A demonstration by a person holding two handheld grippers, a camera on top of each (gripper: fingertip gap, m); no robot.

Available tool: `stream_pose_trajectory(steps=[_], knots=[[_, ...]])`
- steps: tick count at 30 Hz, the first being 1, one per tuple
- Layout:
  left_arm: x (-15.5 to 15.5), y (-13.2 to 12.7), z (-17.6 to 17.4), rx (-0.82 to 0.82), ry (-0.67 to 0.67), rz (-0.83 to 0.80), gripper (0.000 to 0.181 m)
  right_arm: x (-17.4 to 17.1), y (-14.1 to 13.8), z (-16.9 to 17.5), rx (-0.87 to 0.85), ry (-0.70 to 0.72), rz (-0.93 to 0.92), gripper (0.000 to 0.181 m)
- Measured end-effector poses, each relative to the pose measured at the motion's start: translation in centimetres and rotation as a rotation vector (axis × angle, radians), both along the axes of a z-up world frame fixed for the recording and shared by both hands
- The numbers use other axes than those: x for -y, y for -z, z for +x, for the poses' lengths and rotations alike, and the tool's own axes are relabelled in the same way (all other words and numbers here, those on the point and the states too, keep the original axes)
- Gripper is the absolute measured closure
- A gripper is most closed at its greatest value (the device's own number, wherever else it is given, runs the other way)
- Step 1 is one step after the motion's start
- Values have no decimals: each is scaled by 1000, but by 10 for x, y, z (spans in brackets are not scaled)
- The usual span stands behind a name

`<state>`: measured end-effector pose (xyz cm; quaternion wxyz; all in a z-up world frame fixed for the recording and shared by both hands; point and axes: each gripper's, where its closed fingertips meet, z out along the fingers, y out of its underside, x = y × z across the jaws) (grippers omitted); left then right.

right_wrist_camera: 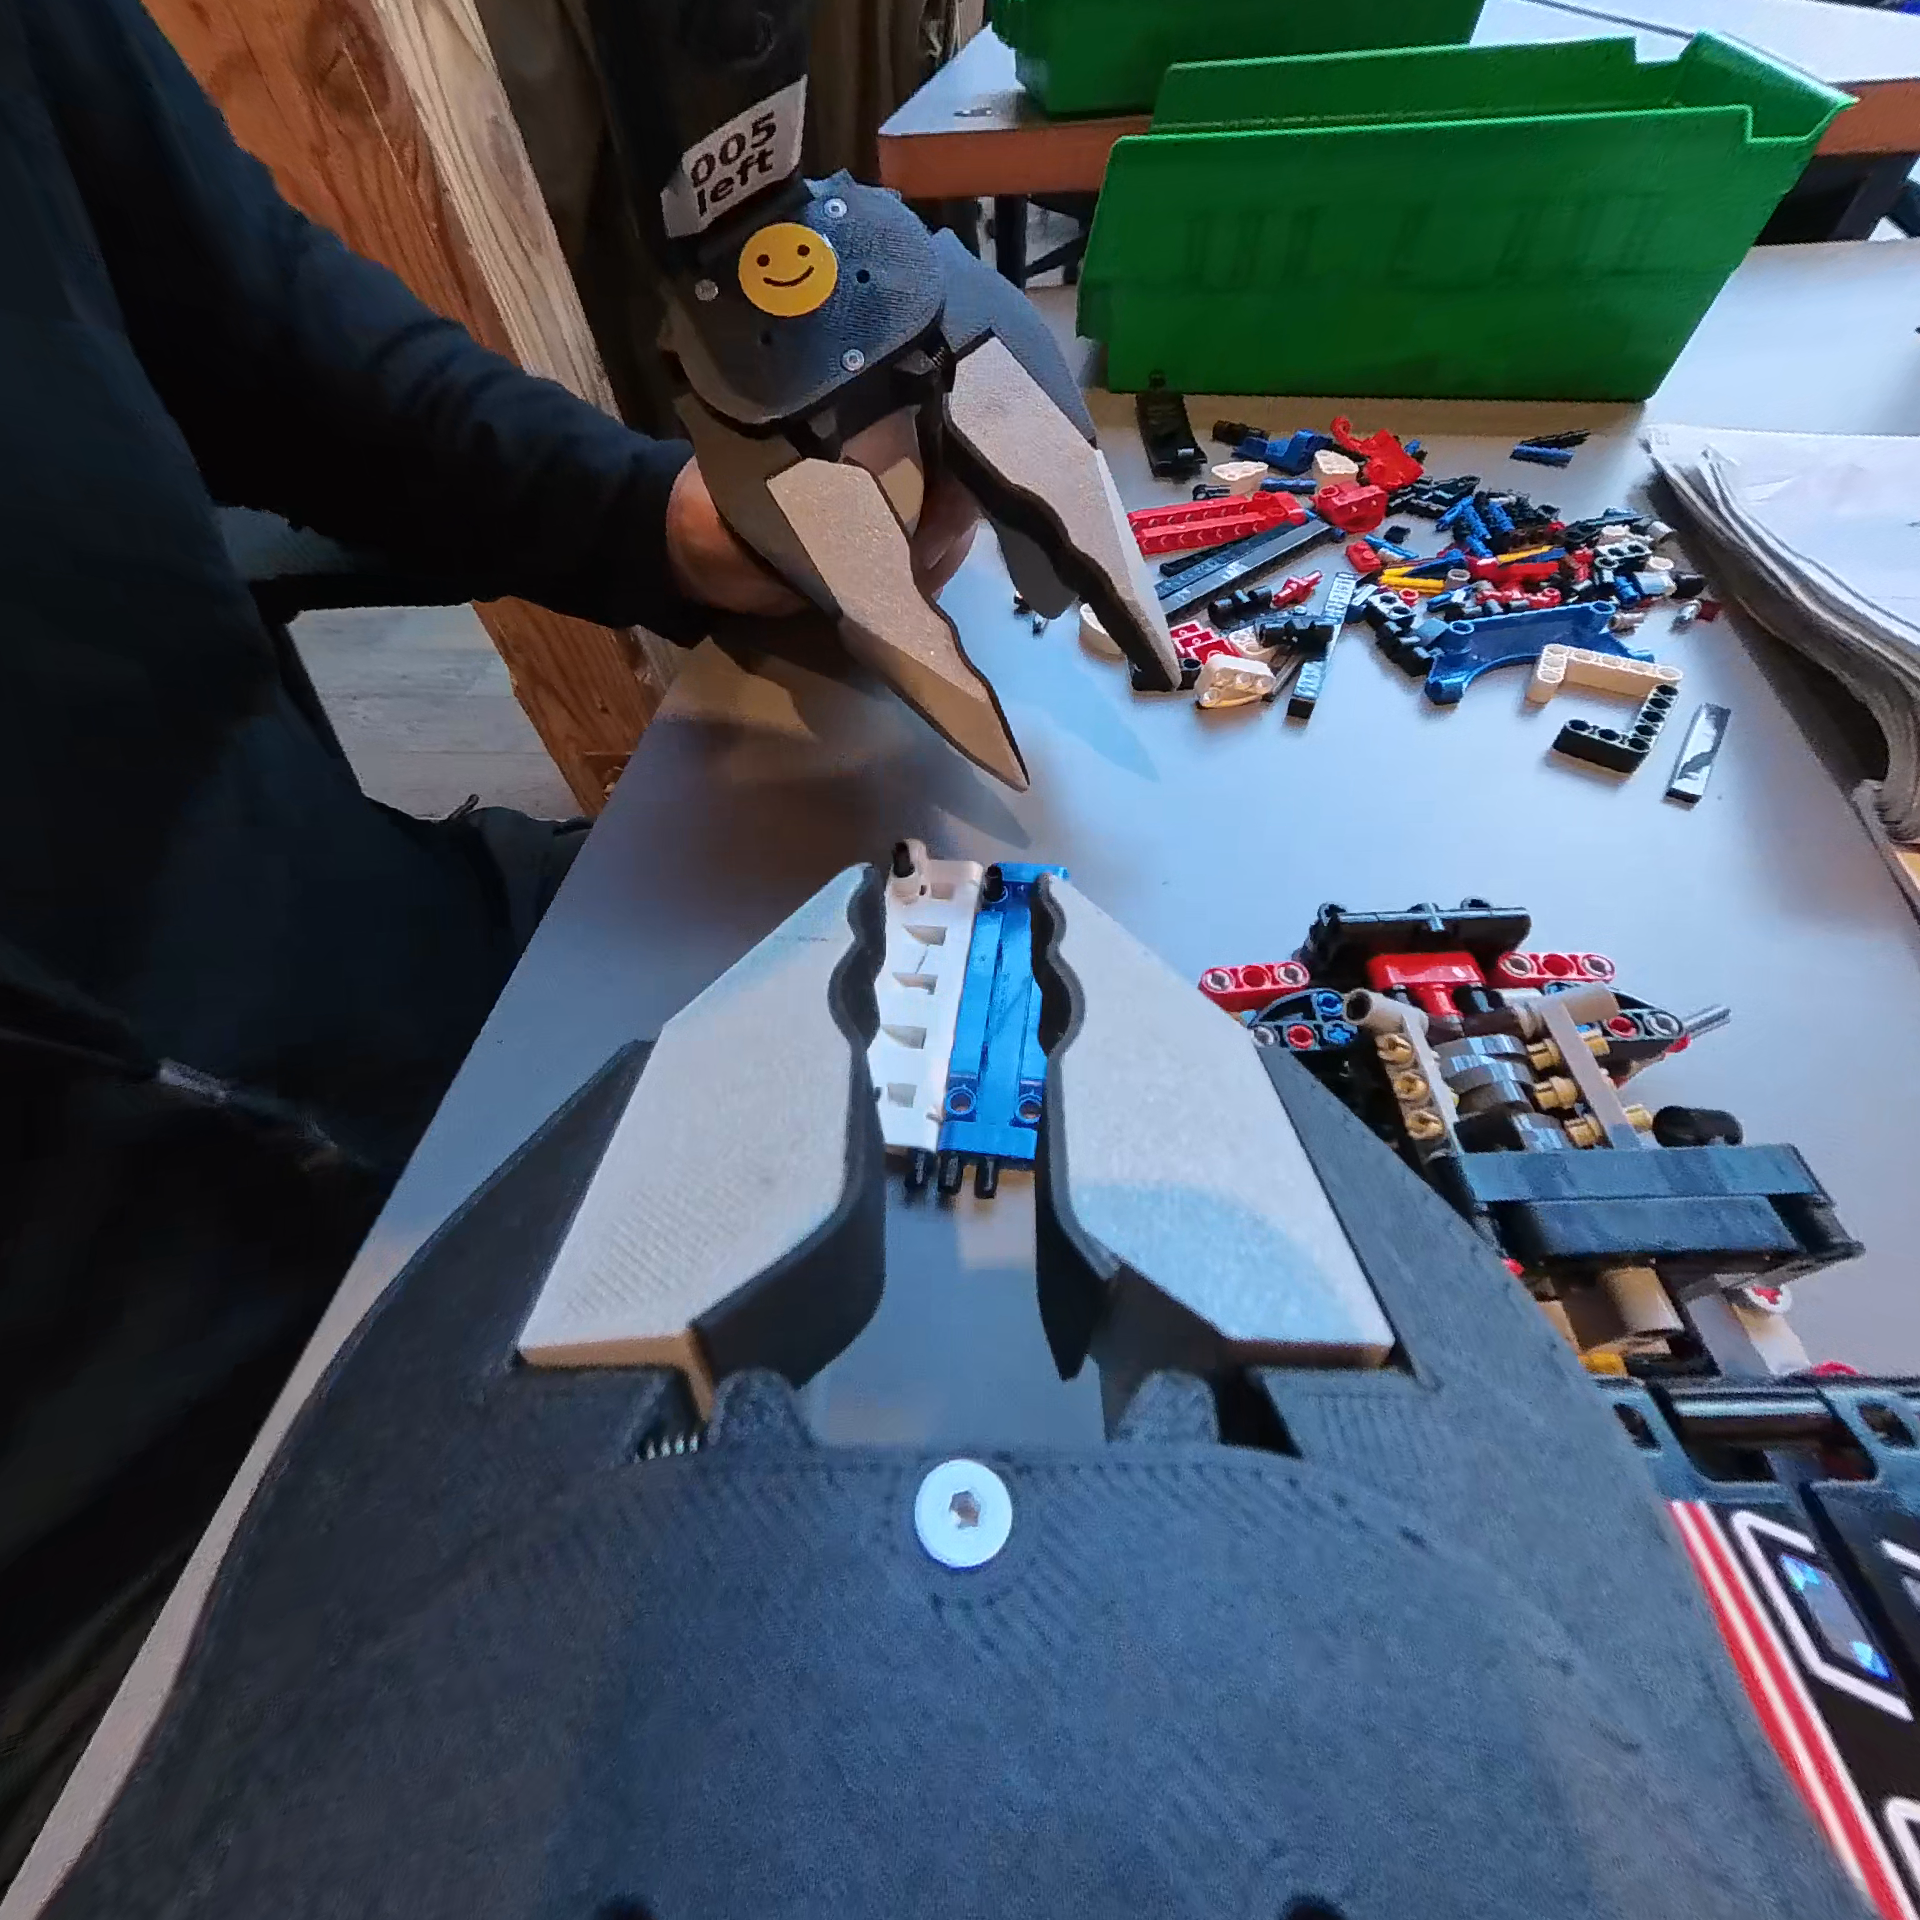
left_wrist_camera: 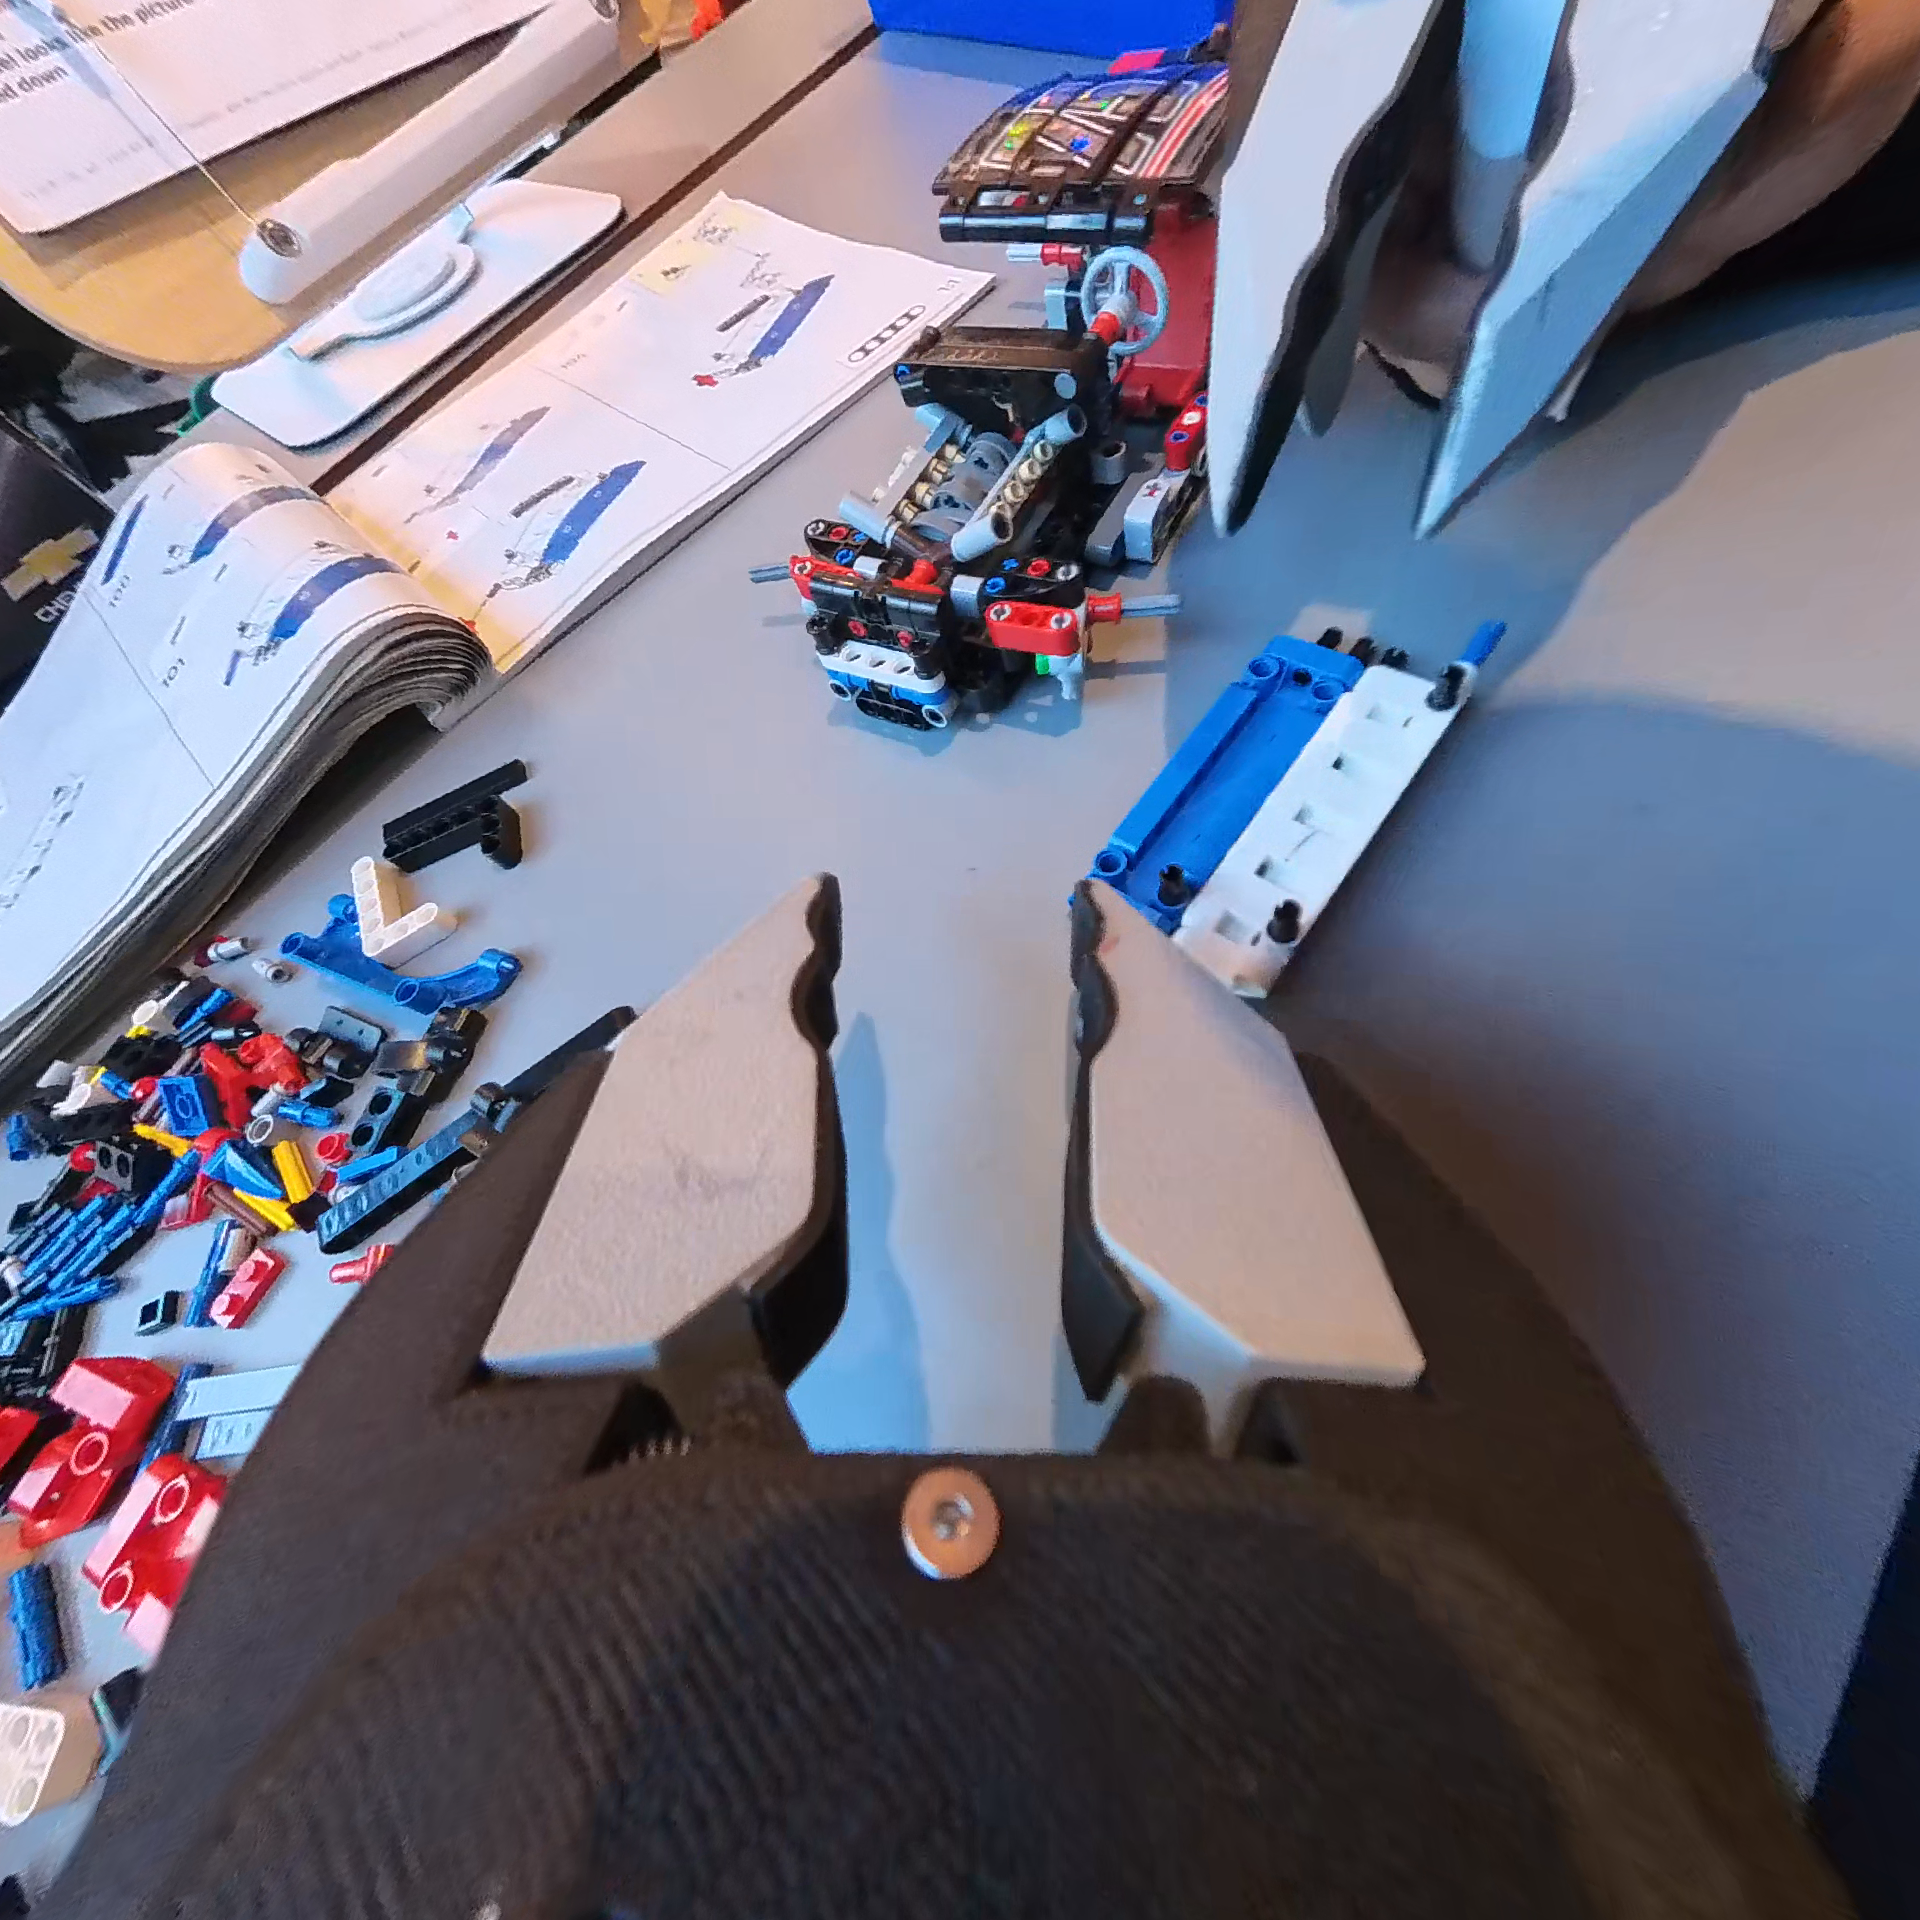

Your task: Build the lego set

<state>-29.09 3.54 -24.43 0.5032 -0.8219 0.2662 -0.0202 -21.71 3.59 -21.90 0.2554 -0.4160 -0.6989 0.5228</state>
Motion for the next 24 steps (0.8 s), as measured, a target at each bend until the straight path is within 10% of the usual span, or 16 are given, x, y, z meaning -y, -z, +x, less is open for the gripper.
stream_pose_trajectory(steps=[24], knots=[[-1, -9, -5, 73, -12, 25, 139, -2, -3, -2, -2, -11, -41, 154]])
